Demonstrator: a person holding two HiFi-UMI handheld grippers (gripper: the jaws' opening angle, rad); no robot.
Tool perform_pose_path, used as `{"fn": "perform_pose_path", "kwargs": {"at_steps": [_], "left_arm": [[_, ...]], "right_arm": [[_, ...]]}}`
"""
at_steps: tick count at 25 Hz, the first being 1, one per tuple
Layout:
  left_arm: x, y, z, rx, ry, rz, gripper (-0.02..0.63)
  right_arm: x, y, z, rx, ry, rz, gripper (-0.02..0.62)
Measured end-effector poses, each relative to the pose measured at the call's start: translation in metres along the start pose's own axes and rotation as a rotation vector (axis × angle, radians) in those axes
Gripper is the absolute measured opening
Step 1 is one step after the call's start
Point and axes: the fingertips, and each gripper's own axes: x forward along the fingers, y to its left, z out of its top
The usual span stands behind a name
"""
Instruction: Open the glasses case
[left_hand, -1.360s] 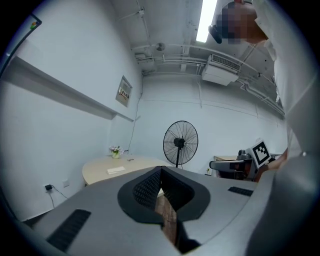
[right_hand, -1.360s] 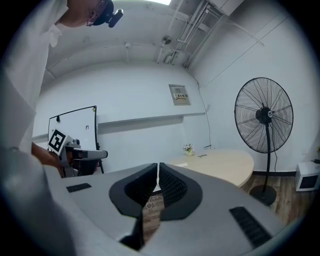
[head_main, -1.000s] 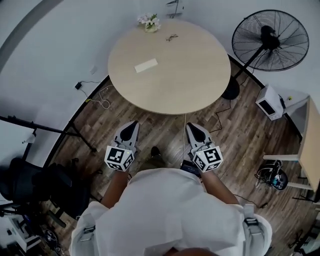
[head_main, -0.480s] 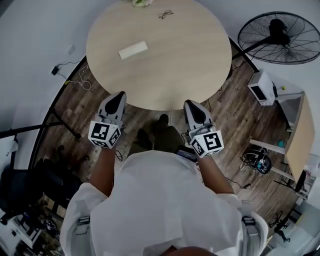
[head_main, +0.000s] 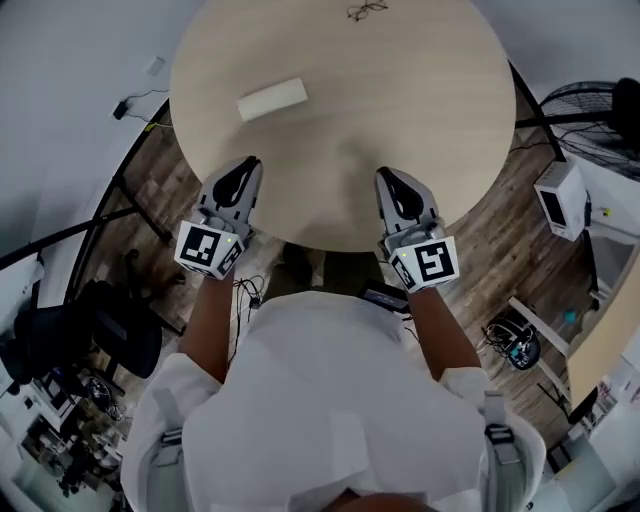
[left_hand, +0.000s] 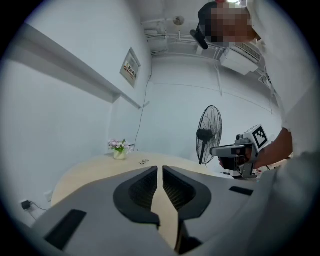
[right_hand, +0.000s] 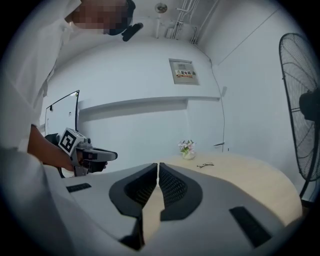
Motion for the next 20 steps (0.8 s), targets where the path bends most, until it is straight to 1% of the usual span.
{"fn": "perform_pose_path", "kwargs": {"at_steps": [2,4,7,11,12,15,17,19,20], "left_arm": [[0.023,0.010,-0.006,0.011,0.031,0.018,0.076],[0.044,0.021,-0.017,0.037,0.076,0.034,0.087],[0.073,0.040,-0.043,0.123,0.174,0.043,0.120],[0.109,0.059,-0.075,0.231,0.277,0.028,0.130],[0.117,0.063,-0.083,0.267,0.303,0.019,0.133],[0.142,0.071,-0.106,0.443,0.356,-0.023,0.143],[0.155,0.073,-0.121,0.549,0.394,-0.043,0.146],[0.166,0.074,-0.132,0.633,0.431,-0.057,0.146],[0.170,0.075,-0.135,0.663,0.442,-0.060,0.146]], "right_arm": [[0.023,-0.019,-0.003,-0.012,0.002,0.047,0.028],[0.048,-0.036,-0.010,-0.030,0.008,0.092,0.029],[0.091,-0.062,-0.024,-0.072,0.022,0.141,0.028],[0.145,-0.083,-0.044,-0.099,0.035,0.174,0.028],[0.157,-0.085,-0.048,-0.103,0.036,0.179,0.029],[0.185,-0.095,-0.063,-0.099,0.050,0.182,0.028],[0.197,-0.104,-0.073,-0.098,0.061,0.167,0.028],[0.205,-0.109,-0.082,-0.107,0.064,0.152,0.028],[0.208,-0.111,-0.087,-0.112,0.066,0.145,0.028]]}}
